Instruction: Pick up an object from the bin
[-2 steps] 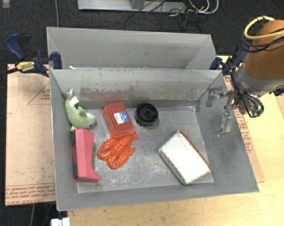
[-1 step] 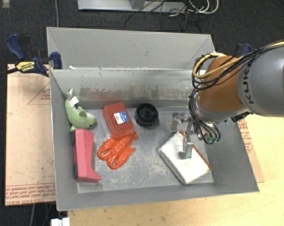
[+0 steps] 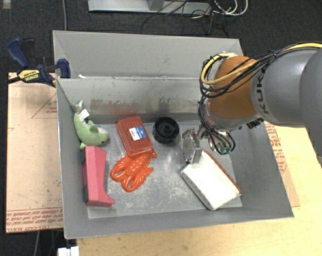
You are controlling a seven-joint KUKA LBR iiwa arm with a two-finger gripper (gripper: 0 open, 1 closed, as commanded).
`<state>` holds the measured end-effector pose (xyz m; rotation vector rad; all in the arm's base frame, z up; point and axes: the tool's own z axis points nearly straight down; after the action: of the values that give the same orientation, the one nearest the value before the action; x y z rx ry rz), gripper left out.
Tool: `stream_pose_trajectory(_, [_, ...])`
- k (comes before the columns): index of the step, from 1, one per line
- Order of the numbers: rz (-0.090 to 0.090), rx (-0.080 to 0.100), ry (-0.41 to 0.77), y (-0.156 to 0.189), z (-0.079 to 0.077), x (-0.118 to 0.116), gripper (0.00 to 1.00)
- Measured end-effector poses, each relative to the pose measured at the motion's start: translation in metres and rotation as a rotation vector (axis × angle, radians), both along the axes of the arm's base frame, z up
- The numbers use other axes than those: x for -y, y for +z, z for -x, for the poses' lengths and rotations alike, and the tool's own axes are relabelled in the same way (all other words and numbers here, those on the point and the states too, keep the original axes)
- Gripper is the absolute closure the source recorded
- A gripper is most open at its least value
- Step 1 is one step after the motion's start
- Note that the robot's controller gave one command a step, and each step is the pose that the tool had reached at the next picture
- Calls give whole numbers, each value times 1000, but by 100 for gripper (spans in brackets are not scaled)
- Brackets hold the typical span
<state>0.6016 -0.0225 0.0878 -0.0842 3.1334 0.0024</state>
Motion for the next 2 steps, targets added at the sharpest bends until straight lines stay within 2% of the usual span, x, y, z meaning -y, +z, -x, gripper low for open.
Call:
stream_pose_trajectory(1, [0, 0, 0, 0, 0, 0, 100])
stream_pose_trajectory(2, [1, 6, 294, -17, -29, -15, 100])
